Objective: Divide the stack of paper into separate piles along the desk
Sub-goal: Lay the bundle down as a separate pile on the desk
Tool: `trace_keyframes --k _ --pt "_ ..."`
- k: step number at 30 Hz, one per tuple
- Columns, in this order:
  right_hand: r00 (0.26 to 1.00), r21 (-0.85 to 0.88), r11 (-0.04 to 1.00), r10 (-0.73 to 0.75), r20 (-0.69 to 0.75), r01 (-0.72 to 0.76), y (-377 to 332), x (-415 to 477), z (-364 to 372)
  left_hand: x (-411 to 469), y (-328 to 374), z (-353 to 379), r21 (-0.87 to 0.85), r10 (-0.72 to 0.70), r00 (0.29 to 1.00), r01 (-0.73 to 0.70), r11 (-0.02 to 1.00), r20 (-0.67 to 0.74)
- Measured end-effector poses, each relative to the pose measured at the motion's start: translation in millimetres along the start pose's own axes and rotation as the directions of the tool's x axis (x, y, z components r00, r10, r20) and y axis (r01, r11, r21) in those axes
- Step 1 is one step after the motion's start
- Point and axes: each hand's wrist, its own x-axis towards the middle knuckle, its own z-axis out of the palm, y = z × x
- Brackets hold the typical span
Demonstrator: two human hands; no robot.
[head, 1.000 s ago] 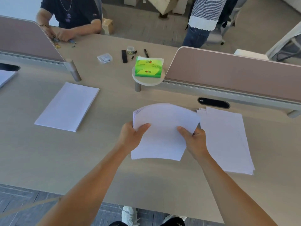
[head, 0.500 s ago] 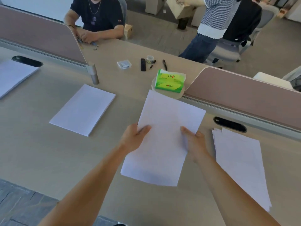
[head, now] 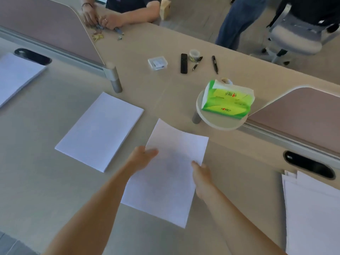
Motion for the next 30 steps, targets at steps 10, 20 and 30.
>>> trace_keyframes --k 10,20,30 --pt "0.999 -0.081 0.996 0.041 -0.002 -0.041 -23 60 27 76 9 -4 0.156 -0.165 0.986 0.163 0.974 -0.002" --pt "0.999 -0.293 0.956 0.035 0.039 -0.022 -35 63 8 57 32 6 0.563 -0.063 0.968 0.194 0.803 -0.244" --pt "0.999 -0.436 0.900 -0.015 0.039 0.031 -31 25 -34 6 36 1 0.575 -0.062 0.976 0.174 0.799 -0.208"
